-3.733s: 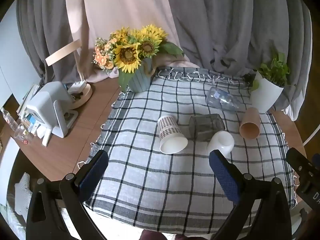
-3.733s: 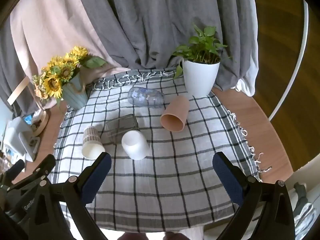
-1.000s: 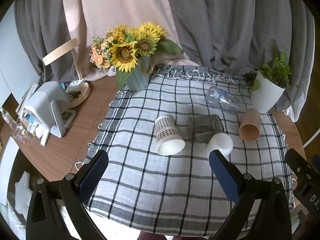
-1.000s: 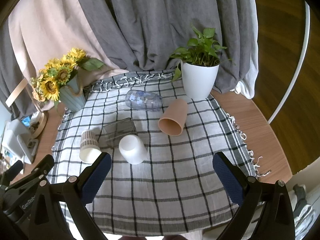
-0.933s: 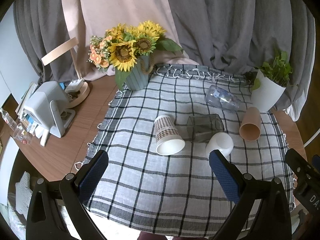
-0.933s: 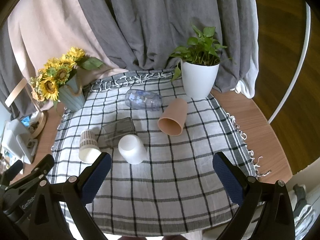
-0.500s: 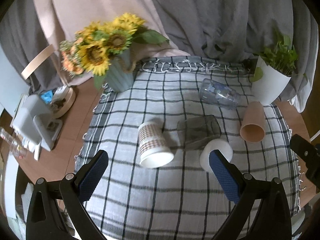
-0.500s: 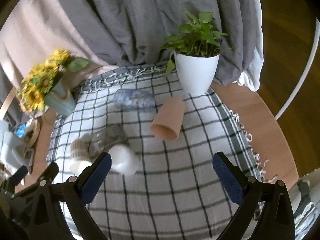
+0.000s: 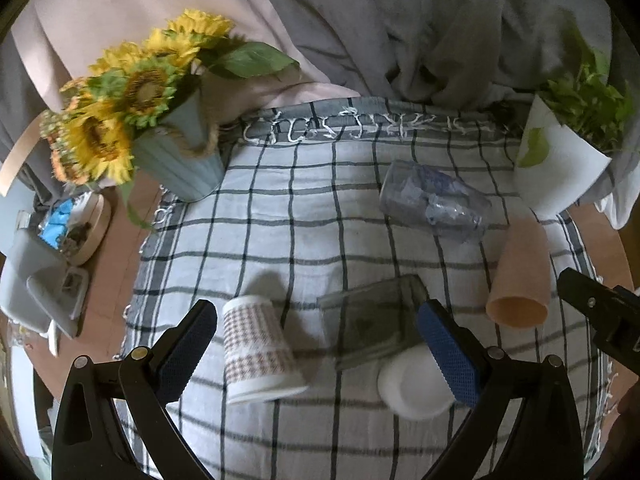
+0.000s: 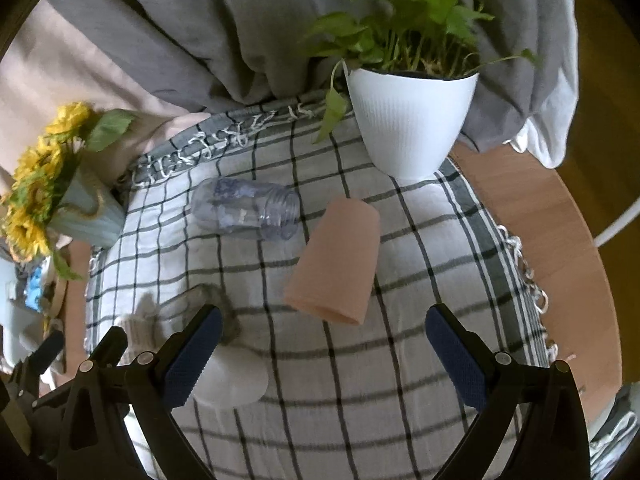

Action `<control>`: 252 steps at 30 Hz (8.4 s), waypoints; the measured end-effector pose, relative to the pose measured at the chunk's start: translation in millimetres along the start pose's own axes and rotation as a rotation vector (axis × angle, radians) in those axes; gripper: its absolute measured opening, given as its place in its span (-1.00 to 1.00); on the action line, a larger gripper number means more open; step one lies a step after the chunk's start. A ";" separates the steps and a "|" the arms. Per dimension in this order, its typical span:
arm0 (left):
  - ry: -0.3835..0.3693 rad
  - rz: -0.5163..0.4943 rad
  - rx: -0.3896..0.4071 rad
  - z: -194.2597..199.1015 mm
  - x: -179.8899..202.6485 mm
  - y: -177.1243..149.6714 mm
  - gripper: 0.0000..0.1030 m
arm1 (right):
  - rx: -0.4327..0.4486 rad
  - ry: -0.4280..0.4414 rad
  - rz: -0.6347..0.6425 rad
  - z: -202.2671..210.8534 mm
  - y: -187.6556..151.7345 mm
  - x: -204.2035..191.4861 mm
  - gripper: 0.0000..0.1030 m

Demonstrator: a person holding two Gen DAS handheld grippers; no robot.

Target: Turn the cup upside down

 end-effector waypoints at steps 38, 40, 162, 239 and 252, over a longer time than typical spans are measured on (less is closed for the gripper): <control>0.036 -0.092 -0.047 -56.1 29.6 46.6 1.00 | -0.262 -0.034 -0.116 -126.7 40.2 17.9 0.43; 0.029 -0.089 -0.047 -50.7 28.4 43.2 1.00 | -0.236 -0.034 -0.096 -115.4 37.9 17.1 0.42; -0.292 -0.043 -0.383 -35.1 19.7 -118.1 0.25 | -0.164 0.016 -0.151 6.2 -136.3 33.3 0.54; 0.052 0.080 0.110 134.6 -61.0 -159.7 0.99 | 0.154 0.078 0.135 135.6 -158.0 -17.6 0.84; 0.019 0.059 0.110 145.4 -58.3 -178.2 0.99 | 0.229 0.060 0.149 154.2 -174.7 -16.9 0.97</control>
Point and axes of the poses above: each gripper's, at about its wrist camera, not at the fingertips, and z roughly against the way its jaws point, x to its right, y to its top, the point moved 2 cm from there along -z, roughly the way its jaws point, and after that the axes turned 9 degrees about -z, right-handed, at the moved point
